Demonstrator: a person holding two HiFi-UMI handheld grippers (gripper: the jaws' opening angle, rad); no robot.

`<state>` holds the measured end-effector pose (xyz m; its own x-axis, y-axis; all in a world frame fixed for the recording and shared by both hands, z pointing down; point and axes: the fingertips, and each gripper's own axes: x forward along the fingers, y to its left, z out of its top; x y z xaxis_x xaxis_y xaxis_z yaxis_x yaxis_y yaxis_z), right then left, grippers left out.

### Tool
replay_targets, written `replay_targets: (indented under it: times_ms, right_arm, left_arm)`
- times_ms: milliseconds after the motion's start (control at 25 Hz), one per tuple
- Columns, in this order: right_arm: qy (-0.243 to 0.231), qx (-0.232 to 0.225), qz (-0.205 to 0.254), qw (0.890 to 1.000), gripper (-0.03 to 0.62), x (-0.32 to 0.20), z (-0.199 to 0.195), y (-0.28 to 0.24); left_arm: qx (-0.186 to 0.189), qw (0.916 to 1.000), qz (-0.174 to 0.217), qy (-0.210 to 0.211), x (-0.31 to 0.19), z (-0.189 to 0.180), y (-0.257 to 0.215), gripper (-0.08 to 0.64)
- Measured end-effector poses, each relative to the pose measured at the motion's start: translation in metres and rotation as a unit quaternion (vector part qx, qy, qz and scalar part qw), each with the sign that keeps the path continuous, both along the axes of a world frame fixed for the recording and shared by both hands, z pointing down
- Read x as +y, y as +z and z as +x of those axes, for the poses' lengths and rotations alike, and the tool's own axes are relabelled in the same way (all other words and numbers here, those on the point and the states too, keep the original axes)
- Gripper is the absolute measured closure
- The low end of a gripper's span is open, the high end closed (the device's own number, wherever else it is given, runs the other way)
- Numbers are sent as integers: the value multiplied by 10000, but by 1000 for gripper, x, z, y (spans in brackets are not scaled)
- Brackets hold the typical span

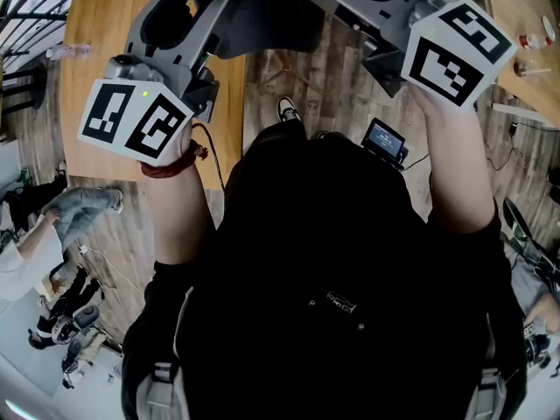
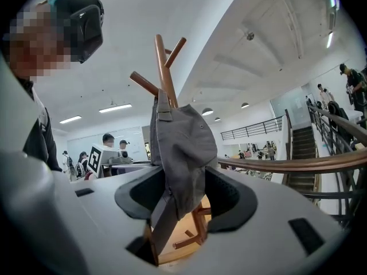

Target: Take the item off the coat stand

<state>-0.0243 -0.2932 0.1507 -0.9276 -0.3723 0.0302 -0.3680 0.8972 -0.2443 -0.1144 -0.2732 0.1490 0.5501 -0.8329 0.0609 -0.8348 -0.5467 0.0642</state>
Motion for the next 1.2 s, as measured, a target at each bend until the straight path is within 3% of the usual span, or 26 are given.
replay_targets:
  times_ms: [480, 640, 800, 920, 1200]
  right_arm:
    - [-7, 11, 277, 9996, 390, 25, -5, -41]
    - [-77, -18, 303, 9995, 450, 26, -4, -42]
    - [-211, -4, 319, 9993, 534, 30, -6, -45]
    - [-268, 36, 356, 9990, 546, 32, -7, -46]
    - [-278, -43, 404, 9988, 549, 31, -6, -38]
  left_arm:
    - [-12, 9993, 253, 291, 24, 14, -34, 345]
    - [-6, 9987, 360, 350, 23, 18, -37, 394]
    - [-28, 9981, 552, 254, 25, 15, -42, 492]
    - [-22, 9981, 572, 212, 23, 15, -44, 528]
    - [135, 9982, 574, 51, 17, 13, -35, 532]
